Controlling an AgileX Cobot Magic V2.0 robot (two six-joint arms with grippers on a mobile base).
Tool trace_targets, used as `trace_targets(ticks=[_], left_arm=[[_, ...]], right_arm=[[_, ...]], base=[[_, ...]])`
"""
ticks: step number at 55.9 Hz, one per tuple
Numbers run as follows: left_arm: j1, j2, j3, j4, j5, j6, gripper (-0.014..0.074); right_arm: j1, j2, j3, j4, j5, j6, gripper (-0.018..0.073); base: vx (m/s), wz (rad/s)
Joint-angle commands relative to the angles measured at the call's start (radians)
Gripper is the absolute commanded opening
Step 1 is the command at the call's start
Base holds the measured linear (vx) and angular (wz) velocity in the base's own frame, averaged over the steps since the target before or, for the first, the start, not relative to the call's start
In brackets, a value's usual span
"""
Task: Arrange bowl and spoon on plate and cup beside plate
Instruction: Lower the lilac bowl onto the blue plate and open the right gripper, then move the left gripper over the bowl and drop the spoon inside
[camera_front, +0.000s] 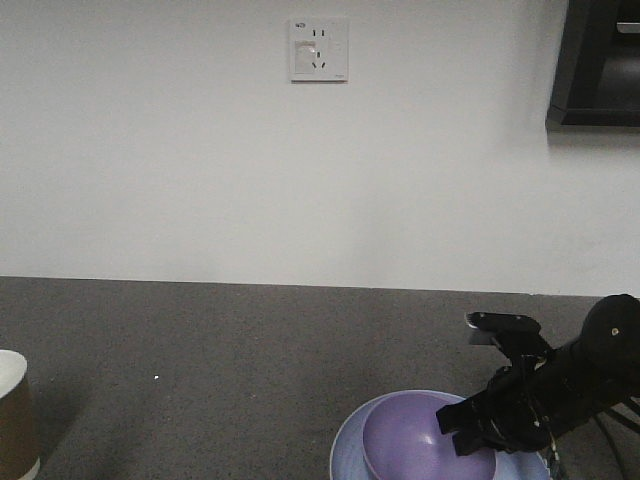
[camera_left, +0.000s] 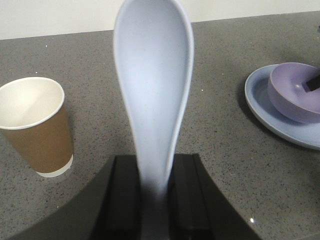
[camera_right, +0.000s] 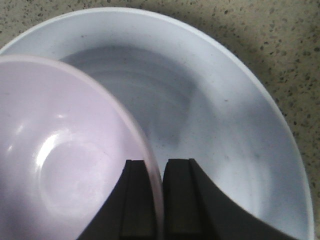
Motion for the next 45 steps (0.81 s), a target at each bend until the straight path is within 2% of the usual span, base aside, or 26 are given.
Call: trace_targets(ticks=[1,10,20,28,39,45], left_arm=[[-0.002,0.001,-0.026,-0.015,-0.07,-0.003,-0.0006],[-0.002,0.001,-0.026,-0.015,-0.07,-0.003,-0.0006],[-0.002,0.001,-0.026,-0.015,-0.068,-0.003,-0.0006],[-0.002,0.001,-0.026,-0.015,-0.066,-0.003,-0.0006],[-0.002,0.001,-0.028,-0.034,-0.058,-0.003,-0.0006],[-0.002,0.032,-0.057,-0.044,-0.034,0.004,-0.0003]], right_arm=[[0.0,-0.043,-0.036,0.034,-0.04,-0.018,0.0089],[0.0,-0.043,-0.036,0.048,-0.038,-0.018,0.0248],[0.0,-0.06,-0.037,0.049,-0.045,-0.018,0.0472],[-0.003,-0.123,-0.069,0.039,-0.037,-0.022,0.0582],[-0.003,-0.307,-0.112,0.038,0.006,-0.04,0.0581],[-0.003,-0.438,-0.112,0.016,0.038,-0.038,0.0472]], base=[[0.0,0.0],[0.0,0.0],[0.0,0.0],[0.0,0.0],[0.0,0.0],[0.0,0.0]])
